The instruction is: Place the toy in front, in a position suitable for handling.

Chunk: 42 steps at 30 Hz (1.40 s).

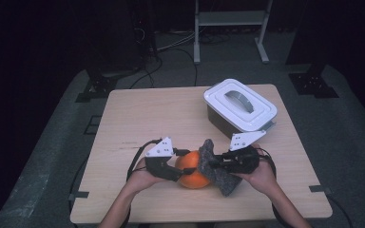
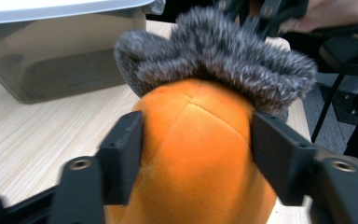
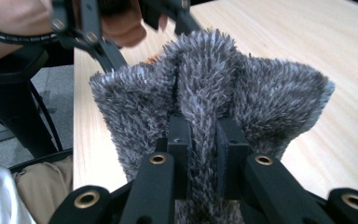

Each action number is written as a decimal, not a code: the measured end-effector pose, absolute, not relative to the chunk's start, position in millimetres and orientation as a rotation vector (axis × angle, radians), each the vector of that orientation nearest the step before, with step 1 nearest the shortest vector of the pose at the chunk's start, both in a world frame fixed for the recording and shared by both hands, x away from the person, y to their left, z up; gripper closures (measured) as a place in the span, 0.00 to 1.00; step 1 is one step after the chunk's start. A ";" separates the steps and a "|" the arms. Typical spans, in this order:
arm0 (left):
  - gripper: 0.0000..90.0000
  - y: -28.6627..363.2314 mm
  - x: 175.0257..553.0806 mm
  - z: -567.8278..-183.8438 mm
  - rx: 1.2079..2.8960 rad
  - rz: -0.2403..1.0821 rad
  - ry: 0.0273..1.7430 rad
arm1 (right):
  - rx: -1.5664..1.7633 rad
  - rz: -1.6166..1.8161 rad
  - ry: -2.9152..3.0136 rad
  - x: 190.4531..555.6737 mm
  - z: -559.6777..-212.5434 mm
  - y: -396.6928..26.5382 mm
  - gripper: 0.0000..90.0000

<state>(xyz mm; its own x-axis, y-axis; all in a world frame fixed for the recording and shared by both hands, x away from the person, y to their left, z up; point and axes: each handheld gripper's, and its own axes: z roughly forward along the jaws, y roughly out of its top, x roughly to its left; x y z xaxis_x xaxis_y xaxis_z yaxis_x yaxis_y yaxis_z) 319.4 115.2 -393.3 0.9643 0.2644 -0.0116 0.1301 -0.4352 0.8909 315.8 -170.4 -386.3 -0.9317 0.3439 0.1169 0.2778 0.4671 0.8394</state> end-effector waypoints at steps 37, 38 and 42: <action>0.13 106.7 320.6 -410.6 2.075 0.011 0.207 | 0.576 1.488 2.617 316.4 -383.6 -178.9 0.86; 0.12 106.2 321.3 -413.2 2.088 0.012 0.206 | 0.590 1.497 2.613 317.6 -385.7 -181.8 0.86; 0.28 105.2 321.9 -418.8 2.097 0.026 0.200 | 0.637 1.487 2.609 320.1 -389.3 -192.7 0.86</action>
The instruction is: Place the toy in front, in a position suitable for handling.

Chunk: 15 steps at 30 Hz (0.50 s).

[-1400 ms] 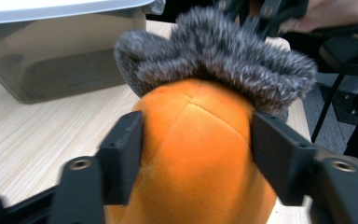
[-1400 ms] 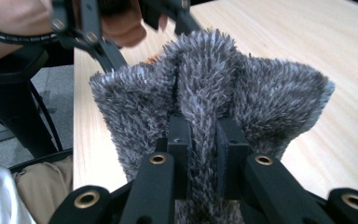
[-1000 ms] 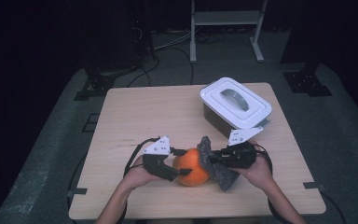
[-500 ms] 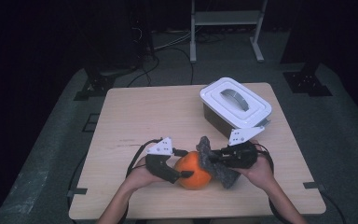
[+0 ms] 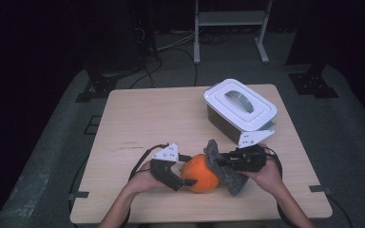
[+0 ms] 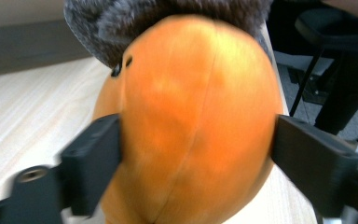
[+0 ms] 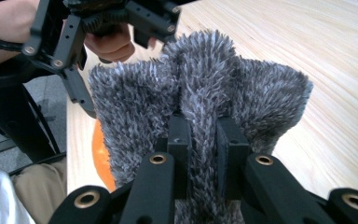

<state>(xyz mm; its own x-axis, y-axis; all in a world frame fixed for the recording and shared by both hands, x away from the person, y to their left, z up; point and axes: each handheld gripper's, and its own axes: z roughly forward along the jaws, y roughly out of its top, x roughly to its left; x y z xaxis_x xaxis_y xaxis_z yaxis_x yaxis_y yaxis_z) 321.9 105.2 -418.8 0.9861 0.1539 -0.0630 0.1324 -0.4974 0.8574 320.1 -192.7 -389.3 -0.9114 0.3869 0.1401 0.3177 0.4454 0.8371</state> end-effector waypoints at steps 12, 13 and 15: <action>0.49 112.1 320.8 -404.8 2.088 0.162 0.254 | 0.537 1.449 2.589 313.0 -369.8 -178.9 0.86; 0.49 114.9 321.6 -403.4 2.082 0.175 0.267 | 0.558 1.441 2.594 314.9 -373.0 -180.3 0.86; 0.49 117.5 322.1 -401.6 2.082 0.195 0.283 | 0.600 1.406 2.607 319.6 -382.2 -183.9 0.86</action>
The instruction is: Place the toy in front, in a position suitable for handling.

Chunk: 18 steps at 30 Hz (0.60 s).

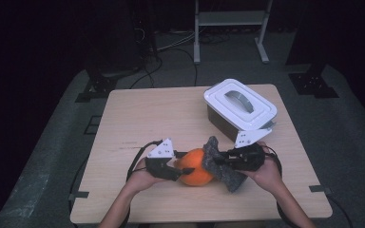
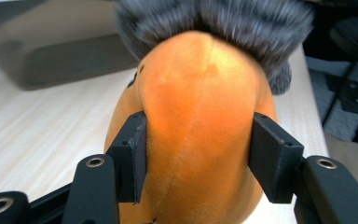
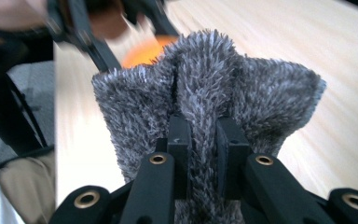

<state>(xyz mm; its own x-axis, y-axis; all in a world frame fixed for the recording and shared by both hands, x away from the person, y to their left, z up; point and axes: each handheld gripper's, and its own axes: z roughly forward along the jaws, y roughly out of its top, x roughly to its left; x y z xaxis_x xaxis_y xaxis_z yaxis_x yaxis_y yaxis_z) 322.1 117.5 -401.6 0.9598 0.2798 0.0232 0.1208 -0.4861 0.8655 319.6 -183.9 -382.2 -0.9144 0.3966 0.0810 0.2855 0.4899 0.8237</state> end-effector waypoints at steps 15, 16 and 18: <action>0.26 108.0 321.7 -405.1 2.097 0.169 0.283 | 0.562 1.433 2.628 317.4 -381.1 -178.6 0.86; 0.24 107.8 322.5 -406.6 2.099 0.156 0.285 | 0.568 1.438 2.627 317.4 -382.7 -179.7 0.86; 0.24 107.3 323.0 -408.9 2.107 0.144 0.274 | 0.582 1.434 2.626 318.2 -384.2 -182.5 0.86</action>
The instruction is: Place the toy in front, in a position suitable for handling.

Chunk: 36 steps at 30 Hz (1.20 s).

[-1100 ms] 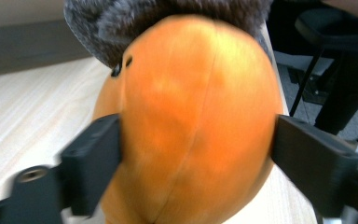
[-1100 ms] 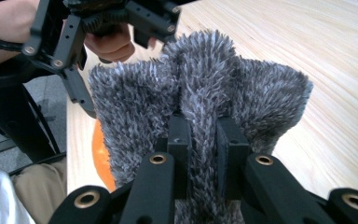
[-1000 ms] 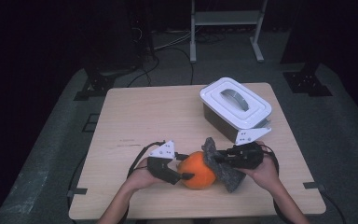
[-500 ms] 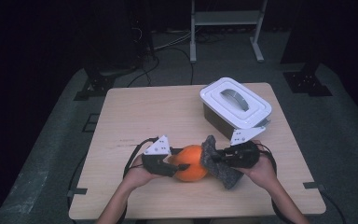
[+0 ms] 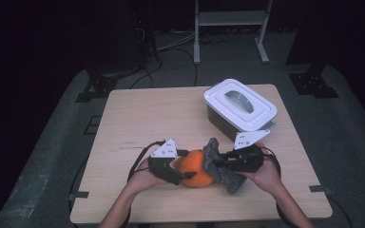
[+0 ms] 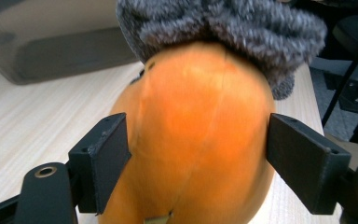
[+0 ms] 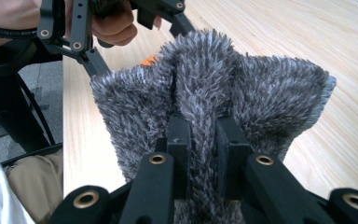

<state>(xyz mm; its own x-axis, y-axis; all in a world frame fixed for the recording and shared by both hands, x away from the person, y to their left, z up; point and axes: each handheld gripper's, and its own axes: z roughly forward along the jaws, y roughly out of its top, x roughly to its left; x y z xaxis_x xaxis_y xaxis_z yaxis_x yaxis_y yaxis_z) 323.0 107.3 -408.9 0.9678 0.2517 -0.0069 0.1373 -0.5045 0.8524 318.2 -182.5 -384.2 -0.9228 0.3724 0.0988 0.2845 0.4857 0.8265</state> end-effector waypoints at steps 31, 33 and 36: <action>0.29 96.3 319.1 -415.7 2.124 0.024 0.185 | 0.672 1.413 2.649 320.6 -402.7 -203.5 0.86; 0.29 97.2 320.2 -414.6 2.112 0.055 0.210 | 0.687 1.416 2.644 320.8 -405.2 -206.1 0.86; 0.29 94.4 318.9 -418.6 2.143 0.022 0.193 | 0.700 1.415 2.642 321.4 -406.6 -208.4 0.86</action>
